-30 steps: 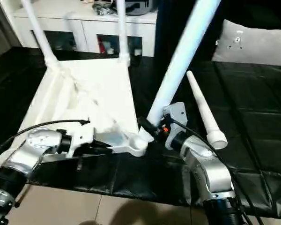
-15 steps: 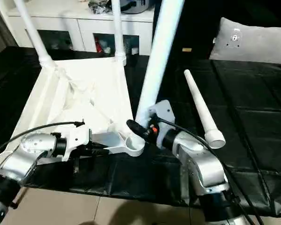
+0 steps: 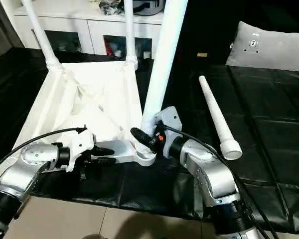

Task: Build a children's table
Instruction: Insert table leg to table base

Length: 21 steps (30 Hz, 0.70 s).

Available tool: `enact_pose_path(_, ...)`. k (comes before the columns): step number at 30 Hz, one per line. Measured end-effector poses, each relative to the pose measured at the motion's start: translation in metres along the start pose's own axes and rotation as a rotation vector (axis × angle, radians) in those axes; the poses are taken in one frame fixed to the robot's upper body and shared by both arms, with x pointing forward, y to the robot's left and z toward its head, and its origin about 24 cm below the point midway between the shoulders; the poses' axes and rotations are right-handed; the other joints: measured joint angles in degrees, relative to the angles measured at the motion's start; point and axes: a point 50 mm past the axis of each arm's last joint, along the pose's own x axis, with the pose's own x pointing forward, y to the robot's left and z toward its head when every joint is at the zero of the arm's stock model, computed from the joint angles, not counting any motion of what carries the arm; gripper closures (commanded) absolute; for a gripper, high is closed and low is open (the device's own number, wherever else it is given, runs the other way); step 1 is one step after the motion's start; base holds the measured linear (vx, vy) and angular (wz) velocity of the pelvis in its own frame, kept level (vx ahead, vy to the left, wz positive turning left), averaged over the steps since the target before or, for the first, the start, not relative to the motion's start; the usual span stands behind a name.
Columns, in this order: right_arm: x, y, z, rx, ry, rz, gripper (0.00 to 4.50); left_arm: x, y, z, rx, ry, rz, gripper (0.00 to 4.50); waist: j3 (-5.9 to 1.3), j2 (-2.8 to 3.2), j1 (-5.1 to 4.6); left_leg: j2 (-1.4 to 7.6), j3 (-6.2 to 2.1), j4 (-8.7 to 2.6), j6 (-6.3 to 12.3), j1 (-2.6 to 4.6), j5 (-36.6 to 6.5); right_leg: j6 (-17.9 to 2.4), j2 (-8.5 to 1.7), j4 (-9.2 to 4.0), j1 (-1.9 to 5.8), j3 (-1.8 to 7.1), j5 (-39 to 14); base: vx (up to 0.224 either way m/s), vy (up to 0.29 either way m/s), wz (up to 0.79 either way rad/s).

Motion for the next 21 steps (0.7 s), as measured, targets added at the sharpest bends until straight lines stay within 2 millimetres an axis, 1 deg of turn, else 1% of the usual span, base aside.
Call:
enact_pose_path(1,0.0001,-0.0002,-0.0004,0.001,0.002,-0.001,2.58,0.0001,0.0,0.0001,0.0,0.0,0.0,3.57,0.0,0.0,0.04,0.0,0.0,0.0,0.0,0.0,0.0,0.0,0.0,0.0,0.0,0.0,0.0,0.0,0.0,0.0)
enact_pose_path(2,0.0002,-0.0006,-0.0011,0.003,0.005,-0.002,2.58,0.0002,0.0,0.0001,0.001,0.0,-0.001,3.57,0.0,0.0,0.06,0.0,0.0,-0.01,0.0,0.0,0.0,0.0,0.0,0.0,0.0,0.0,0.0,0.0,0.0,0.0)
enact_pose_path(3,0.0004,-0.0012,-0.002,0.006,0.009,-0.003,2.58,0.0005,-0.0001,0.0003,0.001,0.0,-0.003,3.75,0.0,0.0,0.08,0.0,0.0,-0.01,0.0,0.0,0.0,0.0,0.0,0.0,0.0,0.0,0.0,0.0,0.0,0.0)
enact_pose_path(5,0.0004,-0.002,-0.0031,0.006,0.016,-0.005,2.58,0.0018,-0.0004,0.0013,0.002,-0.004,-0.013,3.85,0.0,0.0,0.11,0.0,0.0,0.0,0.0,0.0,0.0,0.0,0.0,0.0,0.0,0.0,0.0,0.0,0.0,0.0)
enact_pose_path(8,-0.001,-0.0033,-0.0038,-0.003,0.031,-0.004,2.58,0.0038,-0.0006,0.0019,0.001,-0.008,-0.022,4.17,0.0,0.0,0.12,0.0,0.0,0.01,0.0,0.01,0.0,0.0,0.0,0.0,0.04,0.0,0.0,0.0,0.0,0.0)
enact_pose_path(10,-0.0019,-0.0041,-0.0037,-0.007,0.036,-0.001,2.58,0.0039,-0.0004,0.0024,0.013,-0.003,-0.033,4.24,0.0,0.0,0.12,0.0,0.0,0.01,0.0,0.01,0.0,0.0,0.0,-0.01,0.05,0.0,0.0,0.0,0.0,0.0)
enact_pose_path(11,-0.0021,-0.0042,-0.0036,-0.008,0.038,0.0,2.58,0.0043,-0.0006,0.003,0.021,-0.001,-0.037,4.38,0.0,0.0,0.09,0.0,0.0,0.01,0.0,0.0,0.0,0.0,0.0,-0.01,0.05,0.0,0.0,0.0,0.0,0.0)
enact_pose_path(16,-0.0037,-0.0059,-0.0035,-0.009,0.063,0.008,2.58,0.007,-0.0004,0.0052,0.053,0.011,-0.062,4.5,-0.01,-0.01,-0.26,0.0,0.0,-0.04,0.0,-0.01,0.0,0.0,0.01,-0.01,0.05,0.01,0.0,0.0,0.0,0.0)
enact_pose_path(21,-0.0042,-0.0065,-0.0043,-0.012,0.089,0.019,2.58,0.0073,0.0008,0.0057,0.081,0.016,-0.076,4.5,-0.04,-0.06,-0.2,0.0,0.0,-0.05,0.0,-0.01,0.0,0.0,0.01,-0.01,0.05,0.0,0.0,0.0,0.0,0.0)
